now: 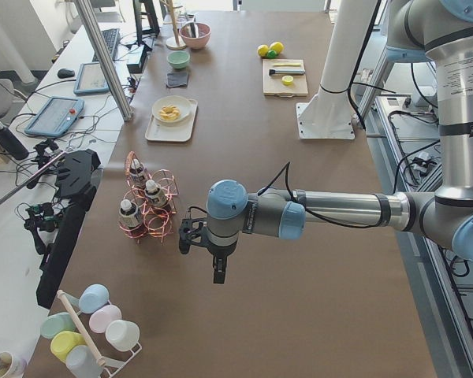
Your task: Place tea on tray
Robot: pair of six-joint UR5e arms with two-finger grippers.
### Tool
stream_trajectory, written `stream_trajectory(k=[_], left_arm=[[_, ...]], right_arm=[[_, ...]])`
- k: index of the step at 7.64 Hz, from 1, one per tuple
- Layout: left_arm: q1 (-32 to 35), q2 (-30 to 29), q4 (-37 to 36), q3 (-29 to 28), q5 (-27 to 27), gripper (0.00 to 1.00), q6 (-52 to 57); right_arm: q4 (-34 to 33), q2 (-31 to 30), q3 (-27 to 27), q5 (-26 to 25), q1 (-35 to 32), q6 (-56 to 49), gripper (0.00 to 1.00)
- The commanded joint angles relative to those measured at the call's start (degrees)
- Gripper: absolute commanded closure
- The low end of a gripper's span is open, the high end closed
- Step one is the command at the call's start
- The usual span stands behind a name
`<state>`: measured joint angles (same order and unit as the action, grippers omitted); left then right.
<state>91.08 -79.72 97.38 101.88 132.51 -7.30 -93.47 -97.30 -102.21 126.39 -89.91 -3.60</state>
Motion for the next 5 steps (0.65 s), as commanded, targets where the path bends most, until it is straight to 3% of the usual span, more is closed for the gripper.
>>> stream_trajectory(k=[1, 5], left_arm=[[1.4, 0.1, 0.0, 0.2, 0.3, 0.01, 0.0], [1.9, -0.1, 0.4, 1.2, 0.6, 0.01, 0.0]], right_arm=[[0.0, 0.0, -0.3, 0.0, 0.0, 0.0, 0.00], [0.0, 0.0, -0.3, 0.0, 0.0, 0.0, 0.00]])
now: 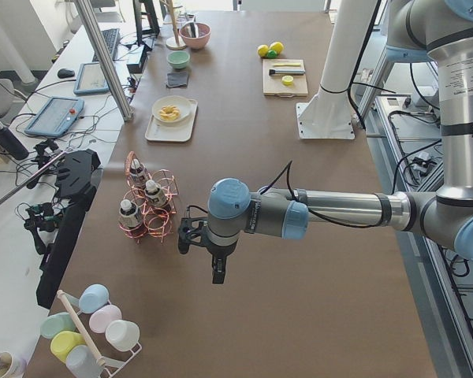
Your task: Place tea on tray
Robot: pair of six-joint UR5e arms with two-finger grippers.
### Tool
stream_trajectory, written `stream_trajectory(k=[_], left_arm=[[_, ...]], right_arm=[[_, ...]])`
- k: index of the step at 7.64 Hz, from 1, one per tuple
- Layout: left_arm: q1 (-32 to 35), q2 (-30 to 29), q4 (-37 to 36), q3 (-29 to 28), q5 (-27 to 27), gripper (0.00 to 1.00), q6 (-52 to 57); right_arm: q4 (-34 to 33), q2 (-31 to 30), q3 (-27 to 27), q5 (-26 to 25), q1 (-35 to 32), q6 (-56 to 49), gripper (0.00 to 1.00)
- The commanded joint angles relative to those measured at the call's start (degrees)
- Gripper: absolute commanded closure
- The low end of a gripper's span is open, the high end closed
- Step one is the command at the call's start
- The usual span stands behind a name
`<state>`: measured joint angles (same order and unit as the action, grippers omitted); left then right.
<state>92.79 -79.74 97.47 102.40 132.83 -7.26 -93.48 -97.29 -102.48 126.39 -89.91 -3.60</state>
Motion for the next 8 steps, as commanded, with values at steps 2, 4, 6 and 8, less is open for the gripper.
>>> stream_trajectory(k=[2, 4, 6, 8], left_arm=[[0.7, -0.7, 3.0, 0.9, 0.3, 0.01, -0.1], [1.5, 0.3, 8.4, 0.0, 0.5, 0.01, 0.0], [1.7, 0.4, 10.2, 0.0, 3.7, 0.01, -0.1], [1.6, -2.5, 15.9, 0.1, 3.8, 0.01, -3.3]], right_arm=[[0.0, -0.2, 0.1, 0.2, 0.0, 0.0, 0.00], [0.1, -0.9, -0.1, 2.4, 0.0, -0.2, 0.00], [0.1, -0.9, -0.1, 2.4, 0.0, -0.2, 0.00], [0.1, -0.2, -0.9, 2.4, 0.0, -0.2, 0.00]])
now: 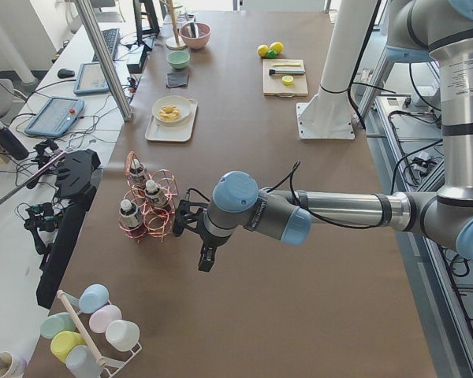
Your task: Place tea on tray
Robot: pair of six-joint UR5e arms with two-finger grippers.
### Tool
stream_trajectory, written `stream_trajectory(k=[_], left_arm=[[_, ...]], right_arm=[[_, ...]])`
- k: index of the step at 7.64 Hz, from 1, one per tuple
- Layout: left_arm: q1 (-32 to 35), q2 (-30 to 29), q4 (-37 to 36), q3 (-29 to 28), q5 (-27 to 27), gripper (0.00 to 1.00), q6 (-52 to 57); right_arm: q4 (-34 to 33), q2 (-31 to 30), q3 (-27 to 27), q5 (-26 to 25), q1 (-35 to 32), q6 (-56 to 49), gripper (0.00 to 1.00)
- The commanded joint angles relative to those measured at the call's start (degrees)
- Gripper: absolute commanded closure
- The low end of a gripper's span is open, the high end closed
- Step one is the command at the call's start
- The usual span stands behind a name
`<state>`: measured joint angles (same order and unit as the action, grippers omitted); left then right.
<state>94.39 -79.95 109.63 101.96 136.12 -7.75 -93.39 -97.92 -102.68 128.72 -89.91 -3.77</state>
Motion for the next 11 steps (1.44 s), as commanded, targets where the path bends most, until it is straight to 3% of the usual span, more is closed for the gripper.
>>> stream_trajectory(k=[1, 2, 3, 5, 6, 9, 11], left_arm=[[-0.2, -2.8, 6.2, 1.0, 1.4, 0.01, -5.4], [-0.9, -2.8, 12.5, -0.2, 3.4, 0.01, -5.1], [-6.3, -5.1, 15.0, -0.4, 2.7, 0.01, -5.5], [-9.6, -7.1, 21.8, -0.4, -0.6, 0.01, -13.4], [-14.4, -8.4, 27.3, -0.4, -7.6, 0.01, -22.5], [-25.4, -10.4, 36.1, -0.6, -28.6, 0.01, -33.6], [-26.4, -11.2, 37.7, -3.5, -36.3, 0.01, -33.3]], right_arm=[[0.0, 0.5, -0.4, 0.0, 0.0, 0.0, 0.00], [-0.1, 0.4, -0.5, 0.2, 0.0, 0.2, 0.00], [-0.2, 0.4, -0.2, 1.2, 0.0, 0.2, 0.00], [-0.3, -0.1, -0.3, 1.4, 0.0, 0.2, 0.00], [-0.5, -0.2, -0.2, 1.6, 0.0, 0.2, 0.00], [-0.5, -0.2, -0.1, 1.6, 0.0, 0.2, 0.00], [-0.2, -0.1, -0.1, 1.6, 0.0, 0.3, 0.00]])
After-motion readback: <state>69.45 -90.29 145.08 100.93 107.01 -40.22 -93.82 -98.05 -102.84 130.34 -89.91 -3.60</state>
